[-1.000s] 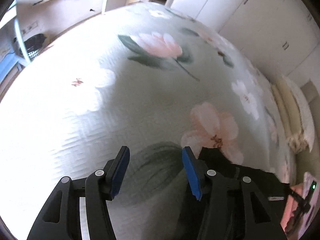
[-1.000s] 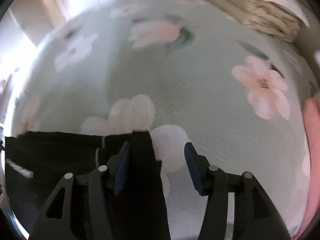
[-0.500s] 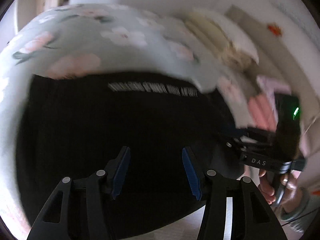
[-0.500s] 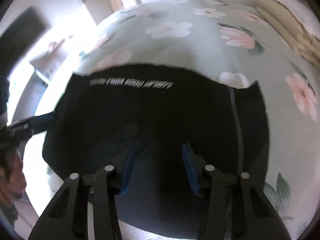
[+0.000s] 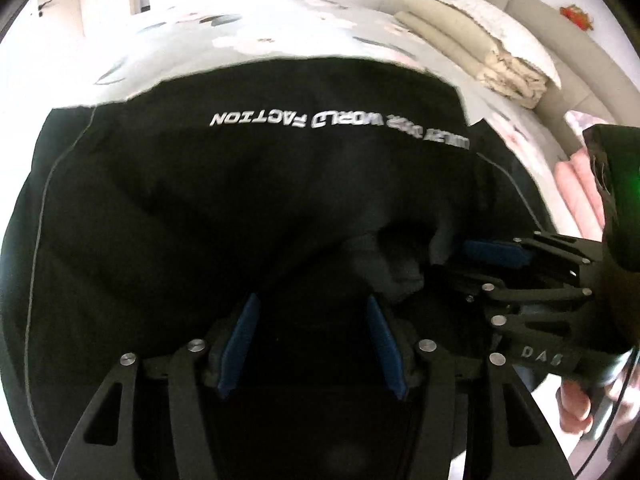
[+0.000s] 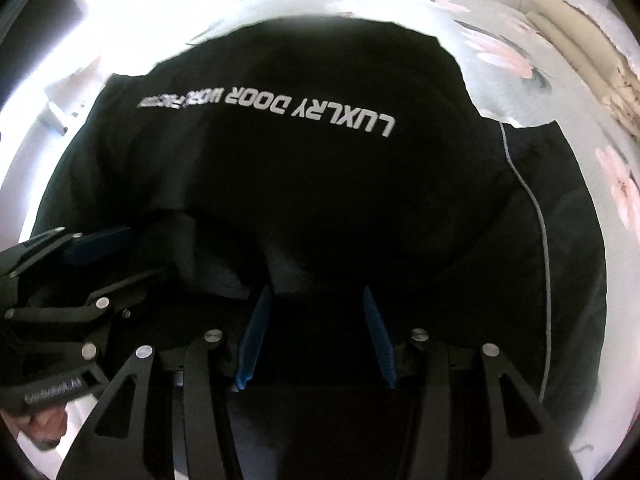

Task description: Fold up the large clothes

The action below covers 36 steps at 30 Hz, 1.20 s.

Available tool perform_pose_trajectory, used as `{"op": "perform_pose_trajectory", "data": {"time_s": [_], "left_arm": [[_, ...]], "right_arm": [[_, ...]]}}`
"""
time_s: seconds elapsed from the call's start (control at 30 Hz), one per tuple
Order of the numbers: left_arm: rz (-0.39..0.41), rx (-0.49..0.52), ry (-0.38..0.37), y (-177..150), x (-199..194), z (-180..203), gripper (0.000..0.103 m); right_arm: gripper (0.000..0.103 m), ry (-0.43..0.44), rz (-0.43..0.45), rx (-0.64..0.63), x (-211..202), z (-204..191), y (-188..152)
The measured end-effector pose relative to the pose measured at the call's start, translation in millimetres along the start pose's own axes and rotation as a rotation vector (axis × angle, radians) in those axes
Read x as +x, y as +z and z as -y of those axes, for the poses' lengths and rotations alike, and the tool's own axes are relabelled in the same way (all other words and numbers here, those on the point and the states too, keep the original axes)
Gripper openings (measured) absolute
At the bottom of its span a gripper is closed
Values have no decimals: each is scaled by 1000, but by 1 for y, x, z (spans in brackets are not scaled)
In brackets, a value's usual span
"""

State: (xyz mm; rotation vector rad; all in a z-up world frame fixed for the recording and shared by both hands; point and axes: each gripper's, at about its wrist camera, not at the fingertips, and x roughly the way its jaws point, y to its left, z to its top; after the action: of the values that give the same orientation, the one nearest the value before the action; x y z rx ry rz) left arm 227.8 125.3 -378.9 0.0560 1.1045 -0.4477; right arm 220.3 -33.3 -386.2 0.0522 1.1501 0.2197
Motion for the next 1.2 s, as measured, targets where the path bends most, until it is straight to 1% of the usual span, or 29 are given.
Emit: {"op": "perform_pose_trajectory", "data": {"time_s": [0.07,0.13,0.2,0.27,0.33,0.47,0.53,0.57,0.6,0.63,0.67,0.7,0.73,0.77,0.83,0.9,0.93,0.97,1.0,1.03,1.07,1.13,1.2], "left_arm": [[7,5,-25,2,-11,-5,59],[18,-12,-24,2,-26,-10,59],[23,-32,-8,1,-29,-20,59],[15,-58,-35,-5,-29,-30,58],[6,-84,-63,-11,-28,-38,58],[2,-86,-98,-11,-29,-44,59],[-3,-100,-105,-8,-39,-55,59],[-3,-109,-103,-7,-41,-61,59],[-4,-137,-111,-6,-49,-73,59],[-4,-166,-113,-5,-55,-83,59],[-3,-196,-101,-6,-61,-94,60],[-3,-218,-88,-7,-65,-102,66],[-8,-261,-65,-7,-70,-117,75],[-9,-308,-49,-8,-74,-132,77],[-2,-386,-51,-11,-77,-160,78],[-11,-458,-80,-17,-73,-183,78],[-28,-511,-117,-20,-66,-199,78],[-34,-537,-134,-23,-62,-207,78],[-44,-576,-174,-26,-54,-219,78],[-50,-592,-204,-28,-49,-225,78],[-54,-608,-231,-30,-45,-232,78],[-69,-630,-285,-32,-34,-242,78],[-90,-629,-298,-30,-23,-248,78]], "right_arm": [[52,20,5,-1,-13,4,-3],[57,29,33,33,-30,14,-8],[57,14,41,83,-41,32,-17],[56,-4,32,117,-39,52,-23],[51,14,17,137,-36,66,-30],[51,65,4,160,-43,74,-29],[52,107,14,215,-52,96,-28],[54,131,22,254,-59,108,-31],[56,149,29,292,-67,121,-36],[67,141,32,319,-72,129,-41],[81,123,36,361,-78,143,-49],[85,119,44,406,-83,158,-57],[86,136,51,447,-87,172,-65],[87,154,51,485,-90,180,-76],[87,191,40,570,-88,203,-88],[87,243,39,628,-80,218,-94],[87,272,31,649,-73,224,-98],[87,299,18,664,-65,228,-100],[87,343,2,677,-56,231,-102],[87,379,-10,681,-51,236,-106],[87,402,-27,676,-44,235,-106],[87,409,-63,633,-30,226,-106],[92,420,-89,585,-18,220,-103]]}}
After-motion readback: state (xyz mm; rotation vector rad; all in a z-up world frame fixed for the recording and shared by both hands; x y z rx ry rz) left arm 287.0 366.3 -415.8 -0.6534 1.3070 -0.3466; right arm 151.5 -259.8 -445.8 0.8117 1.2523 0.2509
